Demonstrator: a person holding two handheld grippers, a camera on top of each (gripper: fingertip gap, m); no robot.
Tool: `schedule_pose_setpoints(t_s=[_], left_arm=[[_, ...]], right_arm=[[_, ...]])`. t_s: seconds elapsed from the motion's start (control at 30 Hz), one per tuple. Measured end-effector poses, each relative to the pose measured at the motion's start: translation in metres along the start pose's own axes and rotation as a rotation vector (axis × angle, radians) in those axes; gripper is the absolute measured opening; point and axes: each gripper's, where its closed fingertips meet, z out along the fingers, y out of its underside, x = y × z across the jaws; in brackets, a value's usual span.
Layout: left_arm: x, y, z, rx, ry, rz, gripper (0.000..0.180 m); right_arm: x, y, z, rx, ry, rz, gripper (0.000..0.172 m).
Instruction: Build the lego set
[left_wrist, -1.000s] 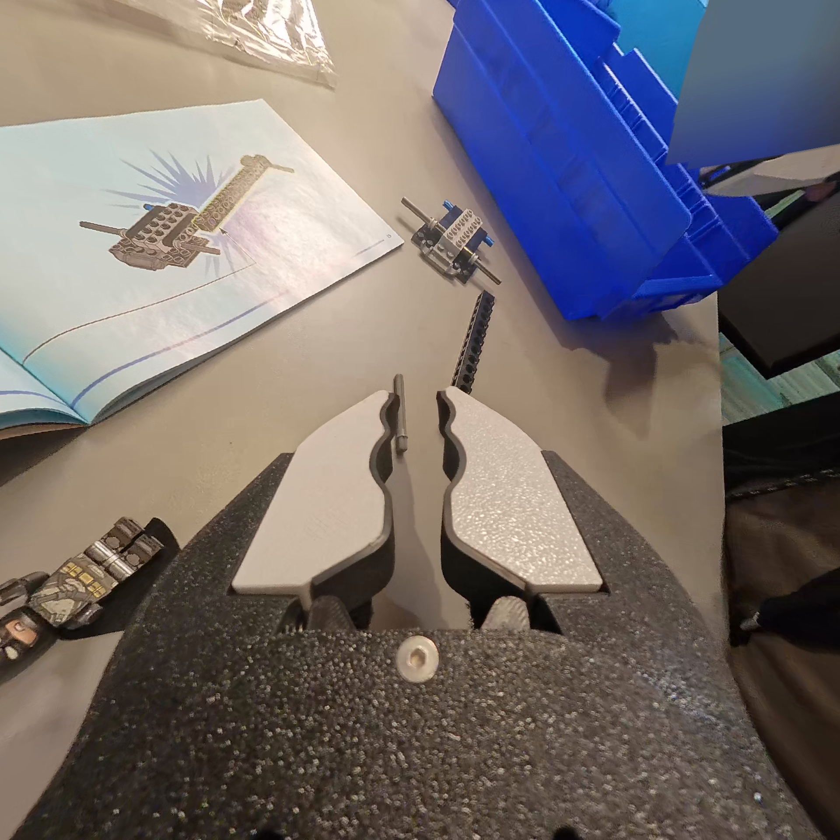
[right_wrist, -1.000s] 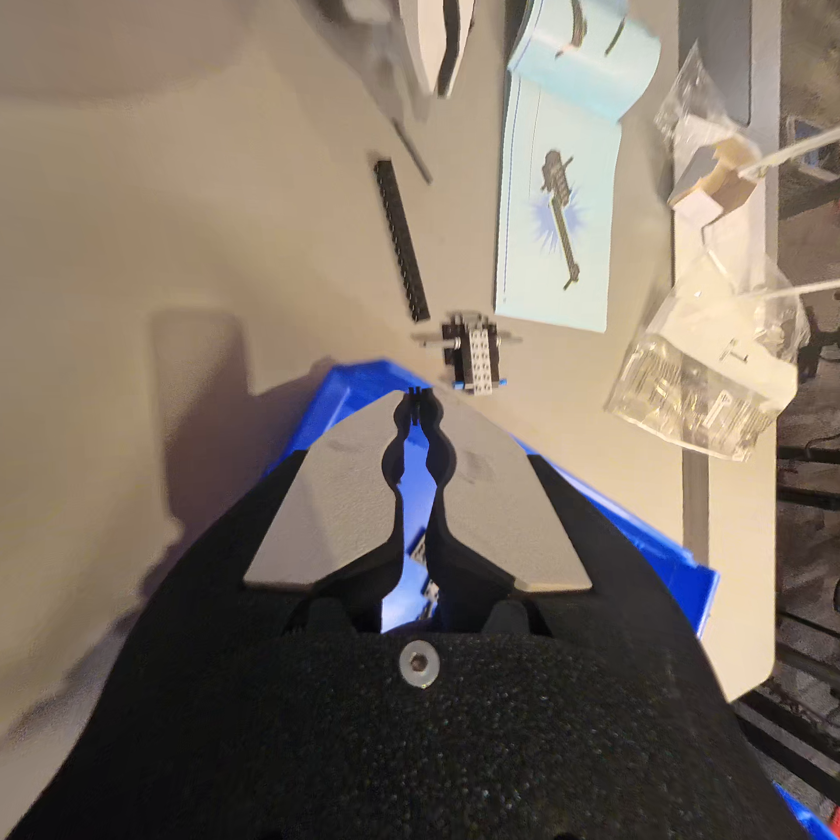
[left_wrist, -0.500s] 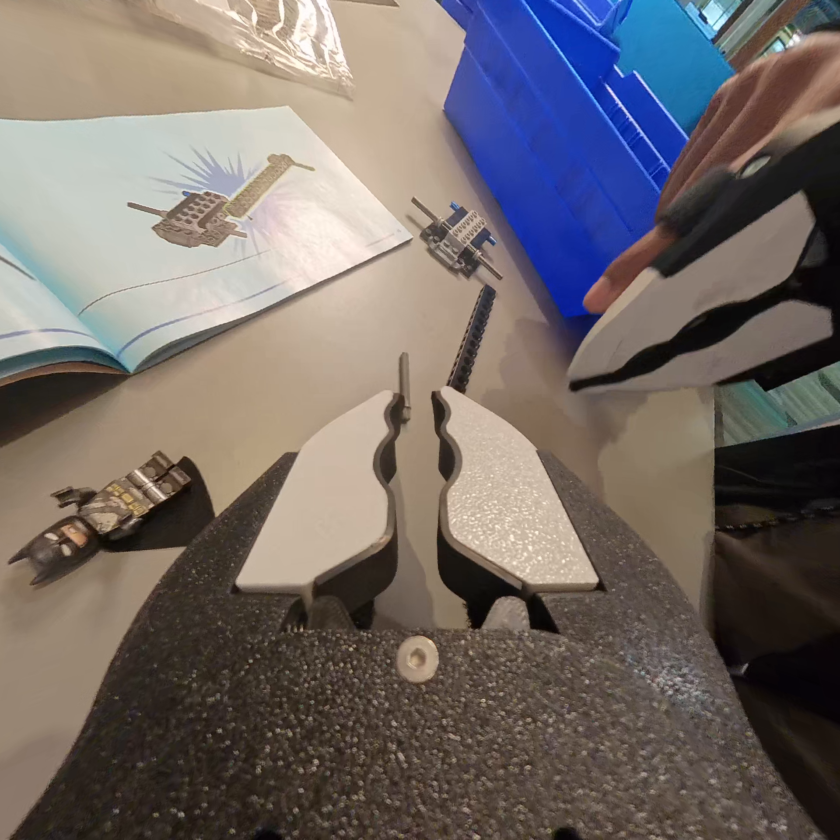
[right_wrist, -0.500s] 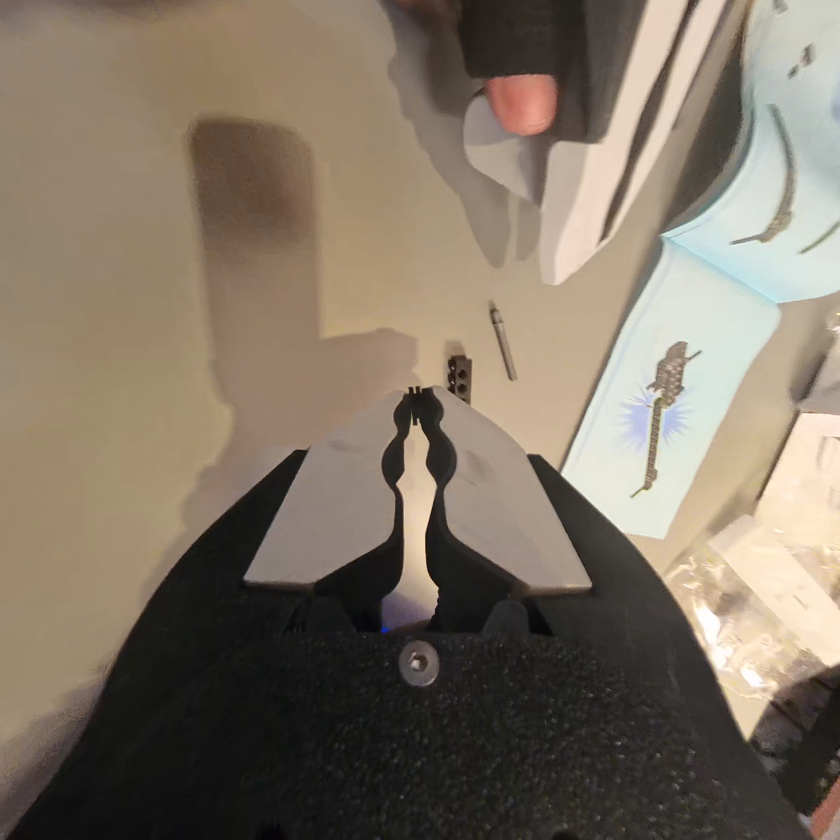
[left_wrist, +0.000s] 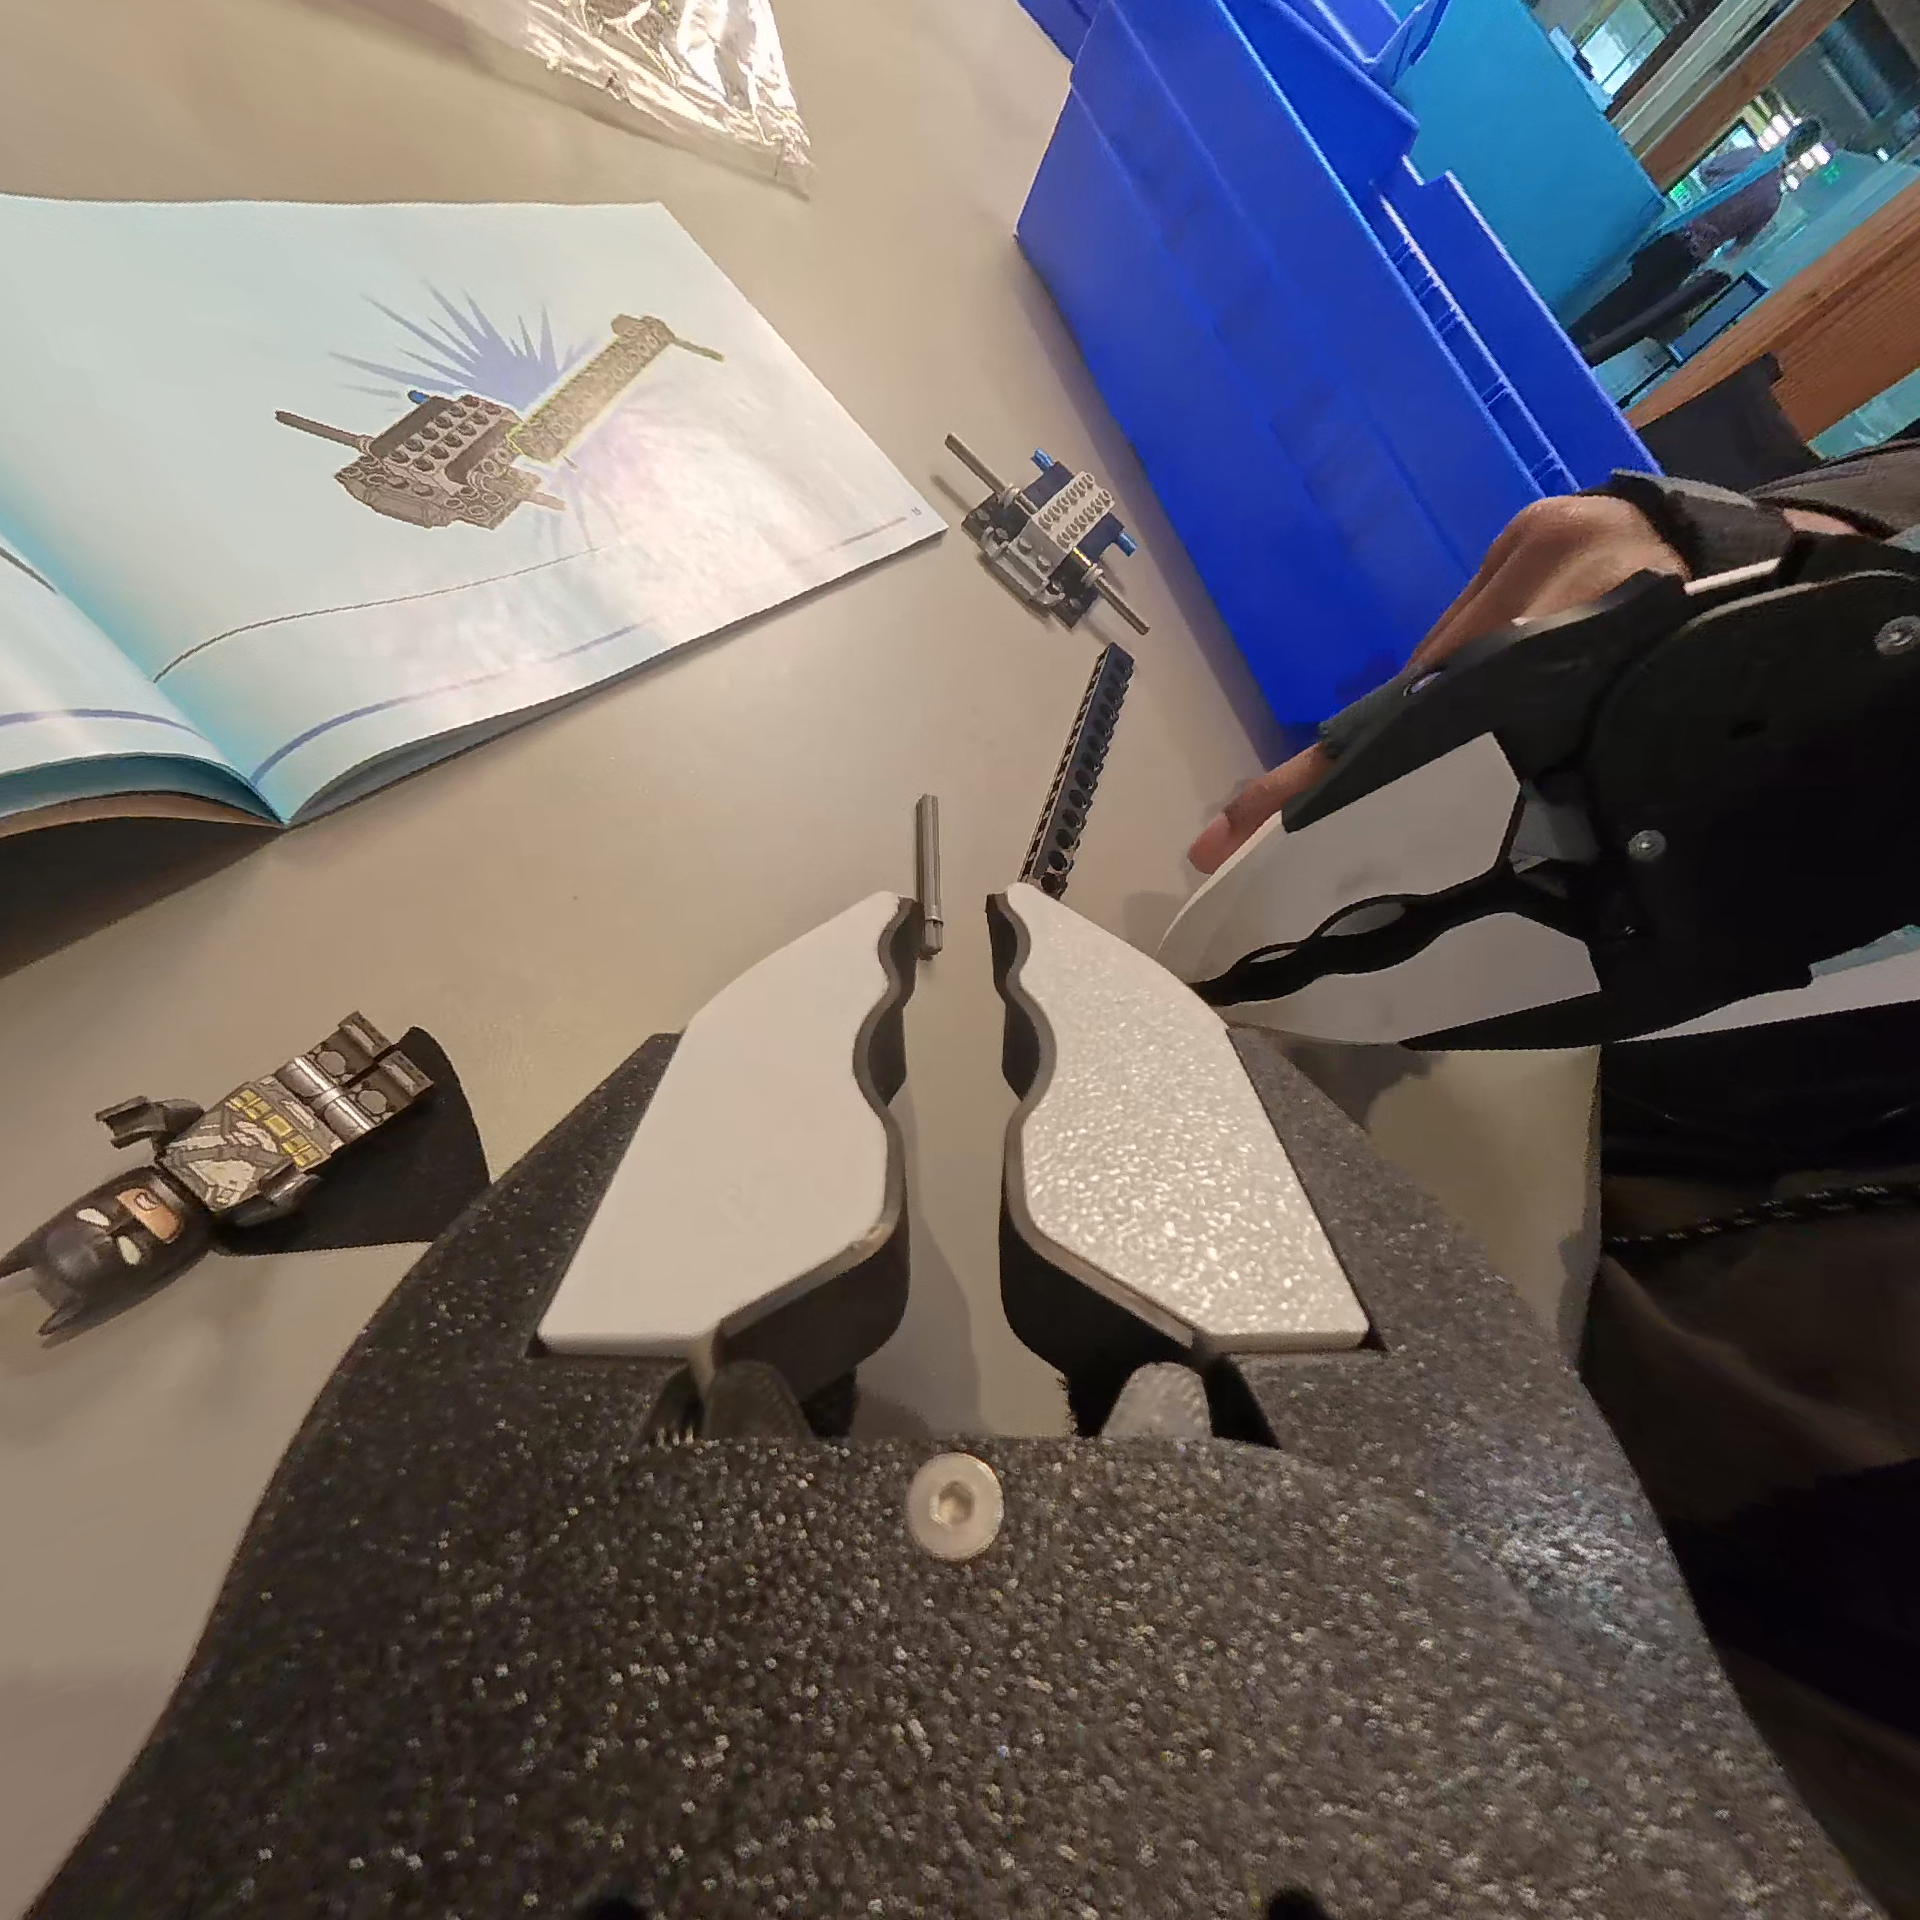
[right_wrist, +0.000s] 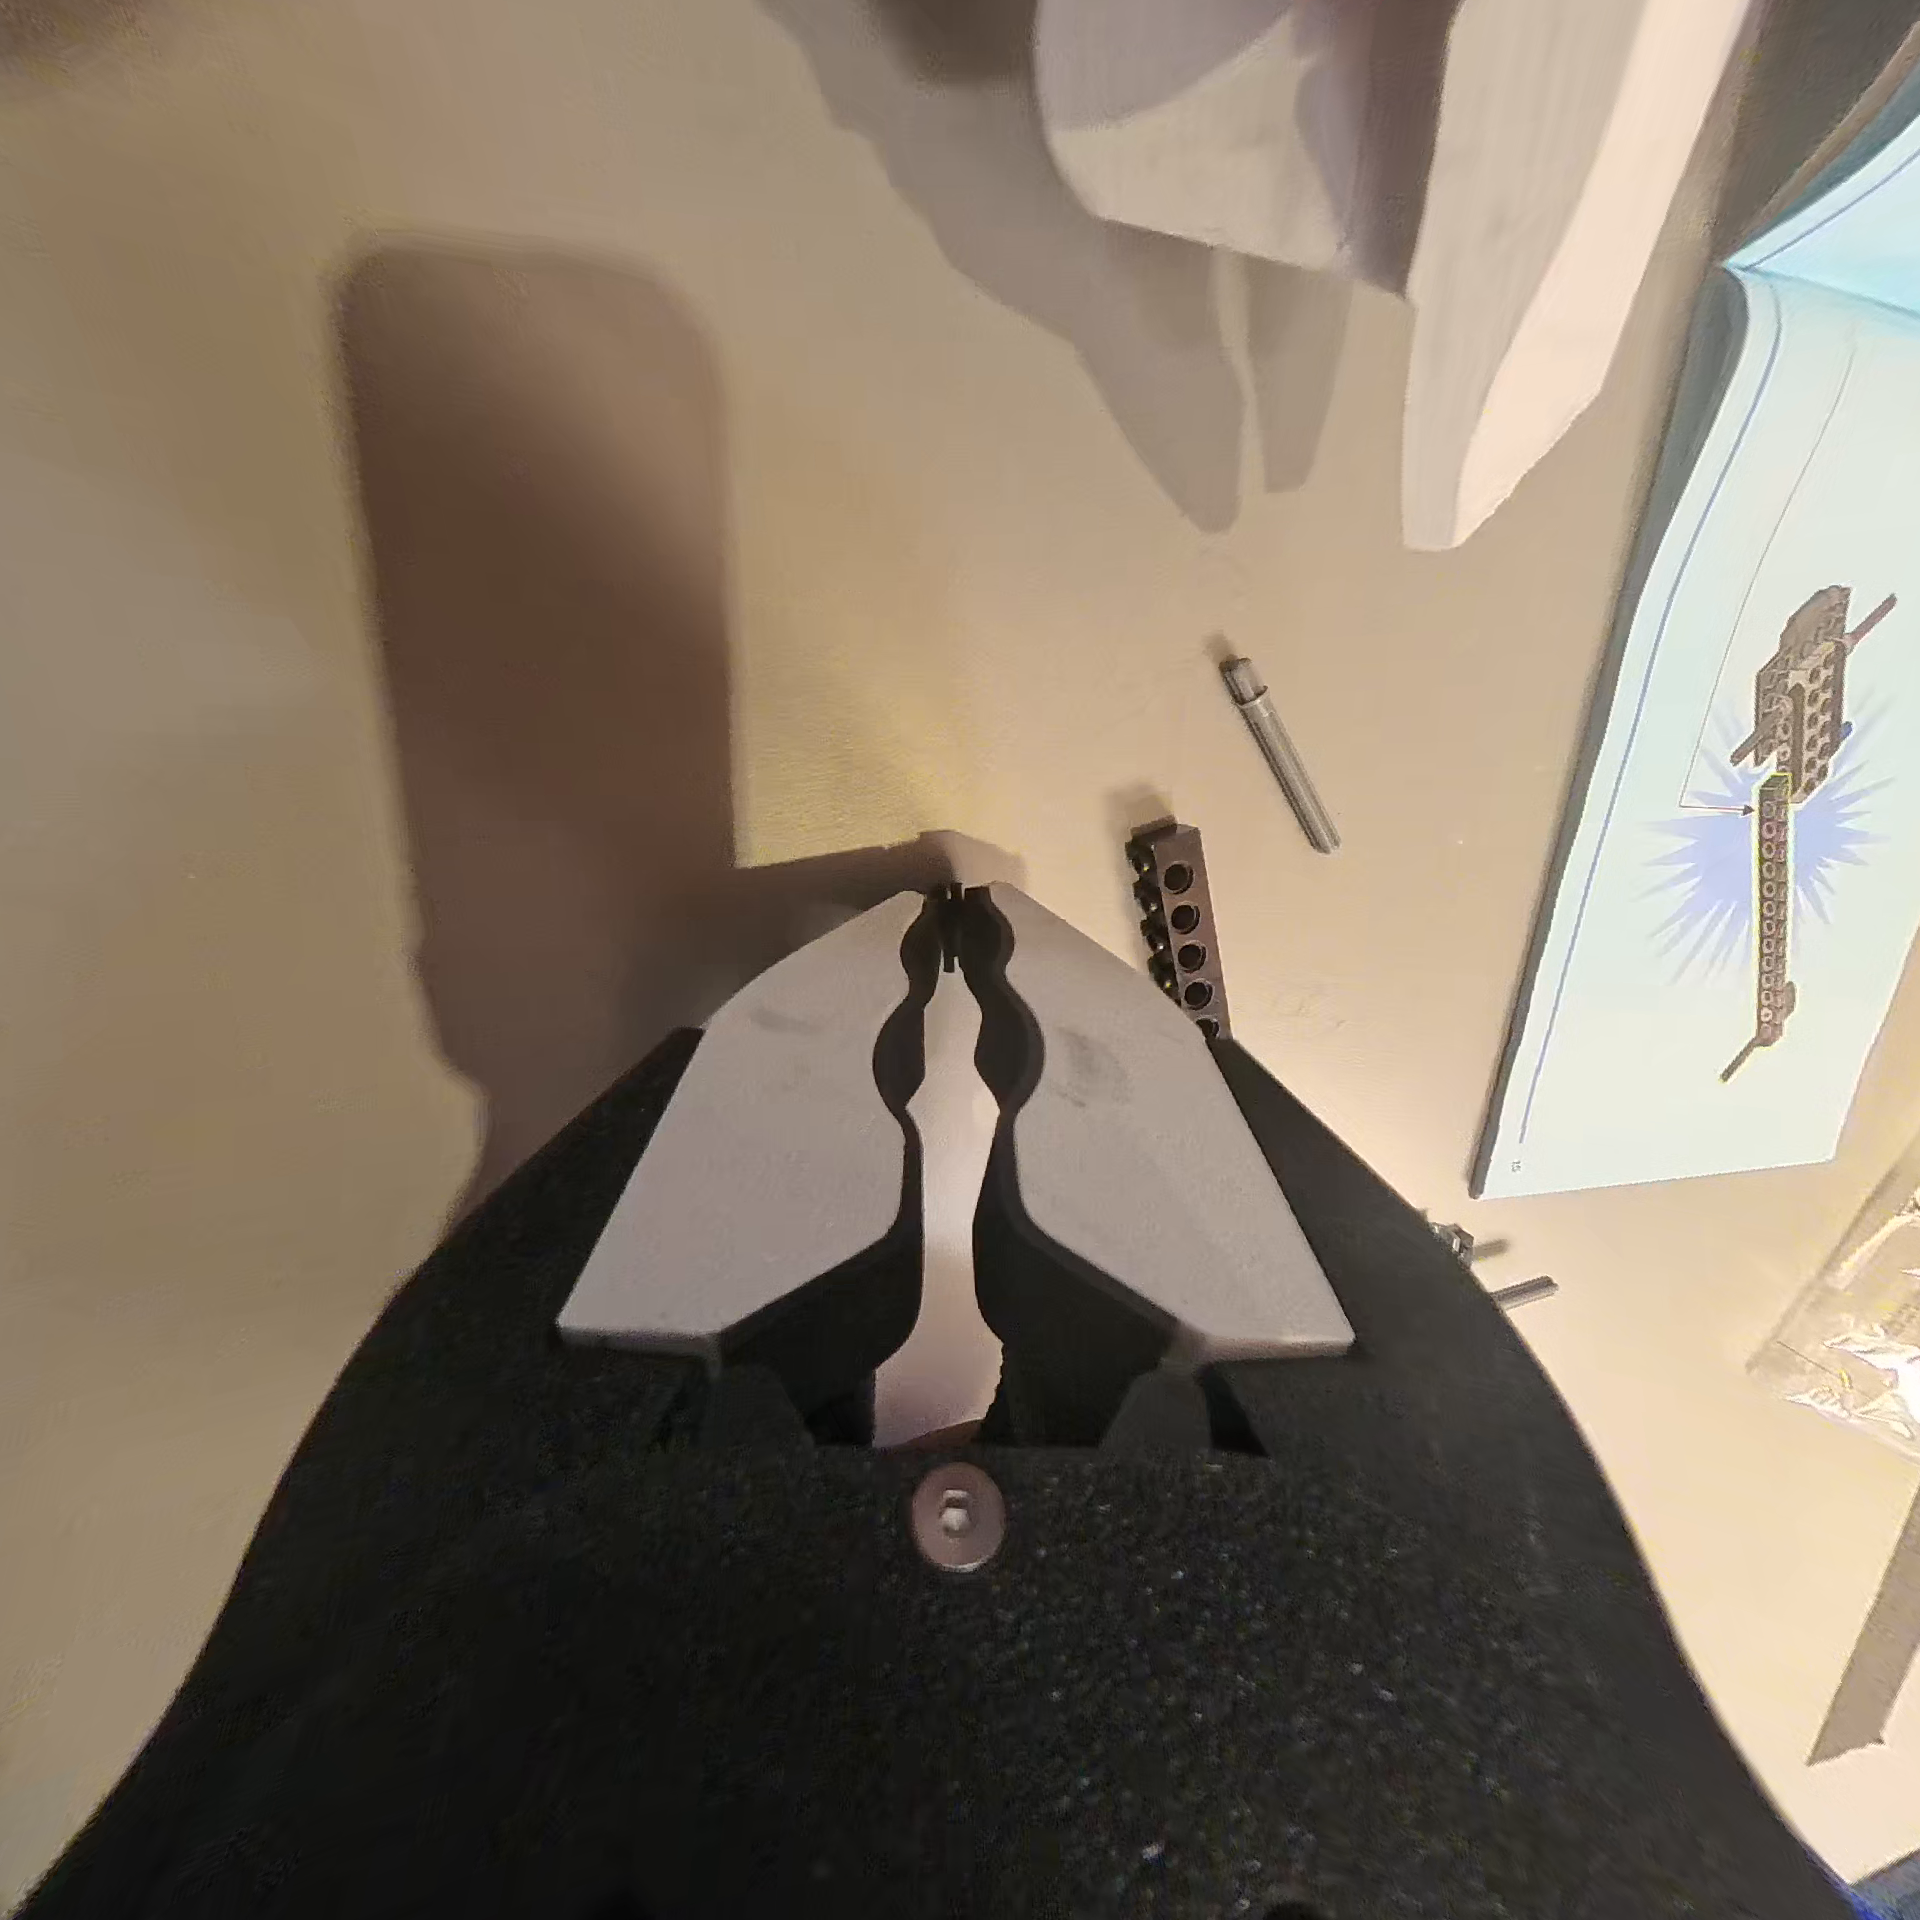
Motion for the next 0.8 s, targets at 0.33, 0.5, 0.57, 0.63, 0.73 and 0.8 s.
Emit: schedule_pose_setpoints(t_s=[0.33,0.5,0.57,0.63,0.73,0.8], left_arm=[[-0.0011,-0.0021,-0.0018,0.016,0.025,-0.035,0.013],[-0.0003,-0.0019,-0.0018,0.016,0.026,-0.030,0.014],[0.0001,-0.0016,-0.0014,0.014,0.024,-0.026,0.014],[-0.0001,-0.0017,-0.0015,0.015,0.025,-0.028,0.014],[-0.0006,-0.0023,-0.0019,0.018,0.028,-0.036,0.014],[-0.0006,-0.0022,-0.0018,0.018,0.029,-0.036,0.014]], right_arm=[[0.0014,-0.0002,0.0007,0.041,-0.030,0.062,0.005],[0.0050,0.0001,0.0007,0.045,-0.014,0.082,0.012],[0.0066,0.0005,0.0007,0.047,-0.011,0.093,0.014],[0.0075,0.0010,0.0007,0.047,-0.009,0.098,0.015],[0.0080,0.0015,0.0007,0.047,-0.006,0.100,0.015],[0.0081,0.0022,0.0005,0.044,-0.004,0.103,0.015]])
